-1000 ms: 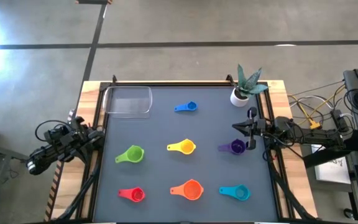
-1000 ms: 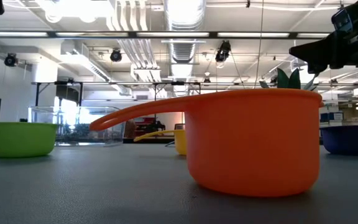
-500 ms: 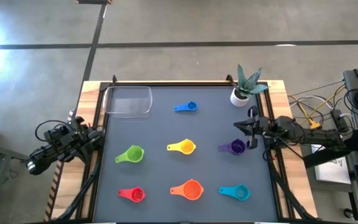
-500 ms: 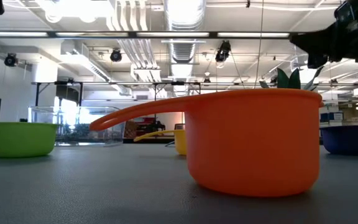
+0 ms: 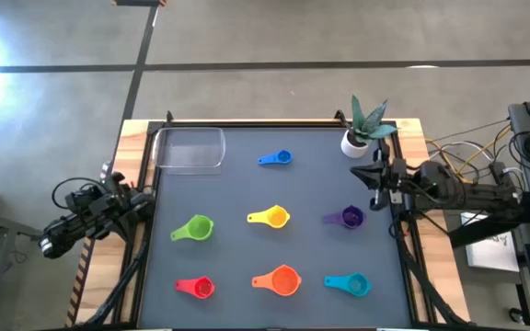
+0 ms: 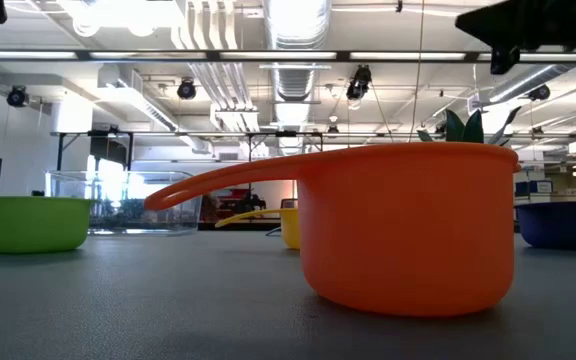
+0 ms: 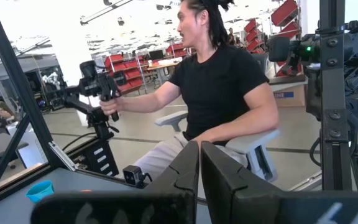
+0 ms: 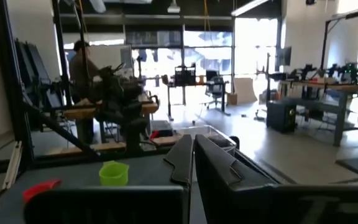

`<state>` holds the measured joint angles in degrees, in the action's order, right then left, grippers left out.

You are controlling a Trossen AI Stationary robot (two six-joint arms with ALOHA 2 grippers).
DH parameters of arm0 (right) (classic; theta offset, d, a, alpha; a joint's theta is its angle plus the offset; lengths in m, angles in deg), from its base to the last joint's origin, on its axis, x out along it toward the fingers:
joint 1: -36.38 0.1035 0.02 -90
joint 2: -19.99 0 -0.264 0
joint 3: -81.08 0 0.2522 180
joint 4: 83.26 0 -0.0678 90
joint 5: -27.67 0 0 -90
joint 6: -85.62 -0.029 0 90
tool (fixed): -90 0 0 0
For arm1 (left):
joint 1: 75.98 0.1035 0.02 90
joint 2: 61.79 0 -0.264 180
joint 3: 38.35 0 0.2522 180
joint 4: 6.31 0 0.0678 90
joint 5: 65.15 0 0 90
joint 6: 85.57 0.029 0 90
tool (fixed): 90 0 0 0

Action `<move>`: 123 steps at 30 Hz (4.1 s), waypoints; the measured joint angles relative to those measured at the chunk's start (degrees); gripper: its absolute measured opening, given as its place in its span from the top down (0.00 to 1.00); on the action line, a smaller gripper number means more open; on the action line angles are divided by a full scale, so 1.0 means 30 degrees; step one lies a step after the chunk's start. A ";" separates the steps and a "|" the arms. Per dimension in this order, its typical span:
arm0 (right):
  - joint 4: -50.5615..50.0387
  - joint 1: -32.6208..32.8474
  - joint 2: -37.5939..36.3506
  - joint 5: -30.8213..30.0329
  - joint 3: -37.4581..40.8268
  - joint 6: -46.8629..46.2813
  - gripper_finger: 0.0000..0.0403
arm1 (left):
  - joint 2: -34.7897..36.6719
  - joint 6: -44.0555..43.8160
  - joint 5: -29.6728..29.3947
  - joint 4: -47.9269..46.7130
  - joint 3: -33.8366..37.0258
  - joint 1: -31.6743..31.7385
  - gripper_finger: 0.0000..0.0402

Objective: Nest measuring cups in basket
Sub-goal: Stack the green measuring cup on top of the orange measuring cup

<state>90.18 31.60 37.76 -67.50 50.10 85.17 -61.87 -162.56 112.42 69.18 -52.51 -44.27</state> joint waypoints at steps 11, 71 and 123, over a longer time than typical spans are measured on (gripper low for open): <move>-0.0430 0.1862 0.7924 -0.0440 -0.4371 0.0494 0.98 | -0.0001 -0.0007 0.0001 0.0001 -0.0001 0.0000 1.00; -0.5252 0.5705 2.2634 0.1355 -1.6266 0.2652 0.69 | -0.0001 -0.0001 0.0000 -0.0329 -0.0001 0.0001 1.00; -0.5165 0.5917 2.1832 0.0641 -1.5742 0.1192 0.70 | -0.0007 0.0000 0.0007 -0.0408 0.0000 0.0000 1.00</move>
<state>74.69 49.35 103.25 -65.57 2.88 88.75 -61.89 -162.56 112.45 67.96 -52.51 -44.27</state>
